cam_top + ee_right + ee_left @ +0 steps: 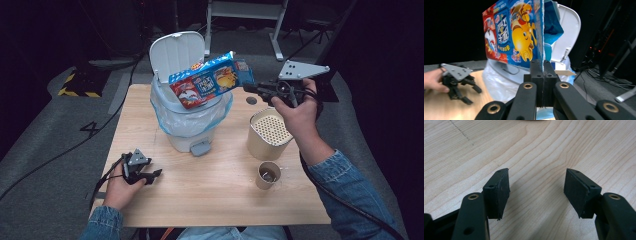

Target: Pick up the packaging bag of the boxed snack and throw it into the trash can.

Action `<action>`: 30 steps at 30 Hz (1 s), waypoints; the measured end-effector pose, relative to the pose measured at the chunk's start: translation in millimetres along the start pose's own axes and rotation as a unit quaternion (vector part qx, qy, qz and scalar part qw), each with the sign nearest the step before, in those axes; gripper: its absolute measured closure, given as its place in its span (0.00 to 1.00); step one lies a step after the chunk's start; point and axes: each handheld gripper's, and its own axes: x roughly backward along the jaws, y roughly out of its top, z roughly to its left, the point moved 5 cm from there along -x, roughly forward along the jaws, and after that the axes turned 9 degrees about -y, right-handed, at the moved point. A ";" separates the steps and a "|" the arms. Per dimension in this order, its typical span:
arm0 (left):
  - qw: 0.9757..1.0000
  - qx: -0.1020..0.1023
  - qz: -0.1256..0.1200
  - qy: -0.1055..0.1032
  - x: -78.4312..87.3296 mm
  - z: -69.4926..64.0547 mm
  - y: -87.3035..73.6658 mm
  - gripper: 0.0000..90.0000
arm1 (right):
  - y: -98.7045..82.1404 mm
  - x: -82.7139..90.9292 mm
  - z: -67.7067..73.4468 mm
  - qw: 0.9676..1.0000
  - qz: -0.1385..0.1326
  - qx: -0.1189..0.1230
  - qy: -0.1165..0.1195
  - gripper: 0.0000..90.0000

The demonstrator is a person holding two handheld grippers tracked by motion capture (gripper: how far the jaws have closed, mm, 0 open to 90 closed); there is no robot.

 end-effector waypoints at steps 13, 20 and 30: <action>1.000 0.000 0.000 0.000 0.0 0.0 0.0 0.42 | -6.3 -19.9 -14.8 0.999 0.007 -0.013 -0.029 1.00; 1.000 0.000 0.000 0.000 0.0 -0.1 0.0 0.42 | -6.3 -24.6 -15.5 0.999 0.013 -0.004 -0.037 1.00; 1.000 0.000 0.001 0.000 0.0 -0.1 0.0 0.42 | -8.2 -26.4 -22.6 0.998 0.017 -0.002 -0.055 1.00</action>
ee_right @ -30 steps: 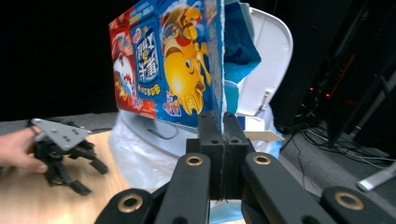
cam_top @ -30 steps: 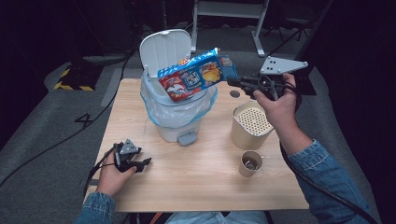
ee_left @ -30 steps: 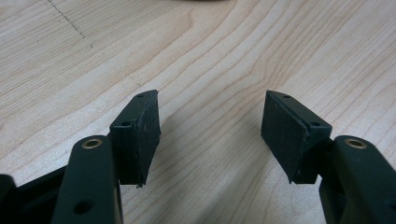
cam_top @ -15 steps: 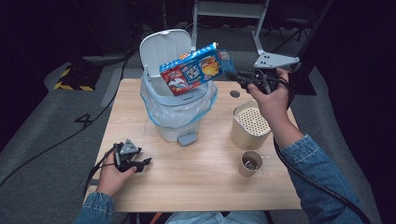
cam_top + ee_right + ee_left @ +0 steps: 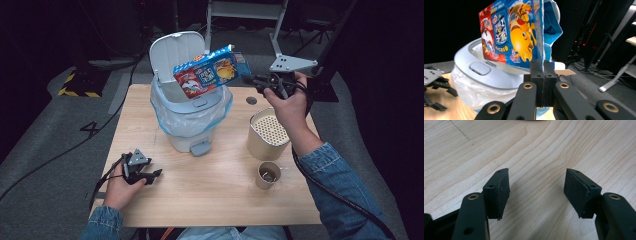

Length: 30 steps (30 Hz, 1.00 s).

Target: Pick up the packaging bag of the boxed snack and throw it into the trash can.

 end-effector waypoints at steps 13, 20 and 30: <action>1.000 0.002 -0.001 0.000 -0.3 -0.4 0.0 0.42 | -0.9 -15.7 15.5 0.998 0.022 0.056 0.001 0.99; 1.000 0.002 -0.001 0.000 -0.3 -0.4 0.0 0.42 | 1.2 -23.0 25.7 0.998 0.018 0.056 0.013 0.96; 1.000 0.001 0.000 -0.001 0.0 -0.3 0.0 0.42 | 0.5 -33.7 35.6 0.999 0.002 0.044 0.017 0.65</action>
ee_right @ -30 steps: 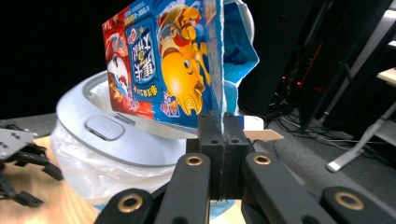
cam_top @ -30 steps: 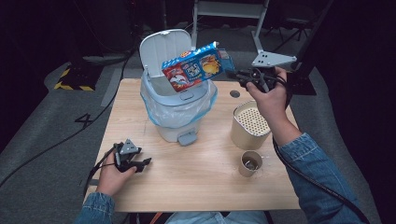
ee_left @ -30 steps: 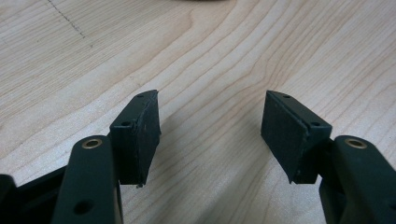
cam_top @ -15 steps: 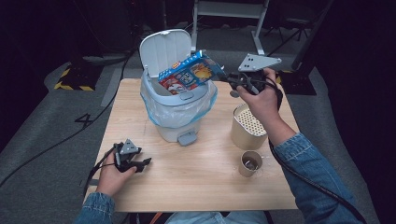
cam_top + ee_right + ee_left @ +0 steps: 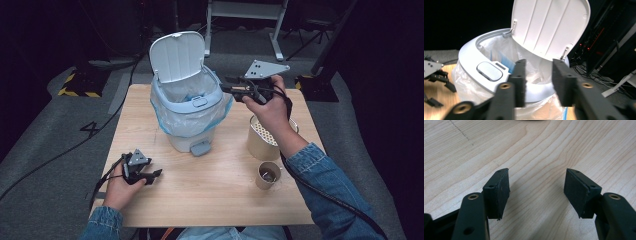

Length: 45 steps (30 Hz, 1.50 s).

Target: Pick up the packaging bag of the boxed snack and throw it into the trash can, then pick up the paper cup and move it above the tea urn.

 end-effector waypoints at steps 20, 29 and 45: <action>1.000 0.002 0.000 0.000 -0.3 0.1 0.3 0.42 | -29.5 65.0 -13.7 0.995 0.012 -0.071 0.067 0.32; 1.000 0.003 -0.001 0.001 -0.7 0.0 0.6 0.42 | -53.9 99.4 -13.4 0.993 0.037 -0.076 0.080 0.30; 1.000 0.001 0.000 0.004 -0.9 0.2 1.0 0.42 | -112.9 155.6 -8.9 0.991 0.074 -0.088 0.066 0.28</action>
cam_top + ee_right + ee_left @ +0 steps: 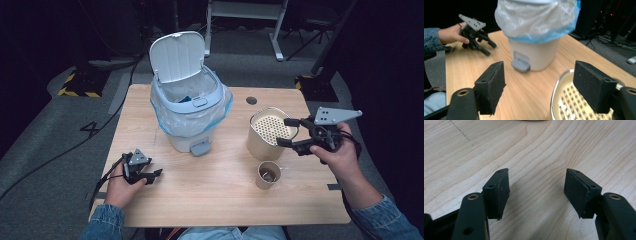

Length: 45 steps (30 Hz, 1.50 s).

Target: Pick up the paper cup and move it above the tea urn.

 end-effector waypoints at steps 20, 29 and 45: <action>1.000 0.002 -0.002 -0.003 -0.2 0.1 0.1 0.42 | -102.3 10.4 0.2 0.997 0.069 -0.031 -0.002 0.21; 1.000 0.002 -0.002 -0.003 -0.2 0.2 0.0 0.42 | -137.8 -4.9 11.0 0.994 0.105 -0.031 0.009 0.20; 1.000 0.000 -0.001 -0.002 -0.2 0.1 0.0 0.41 | -174.1 -42.7 30.2 0.992 0.113 -0.033 0.051 0.19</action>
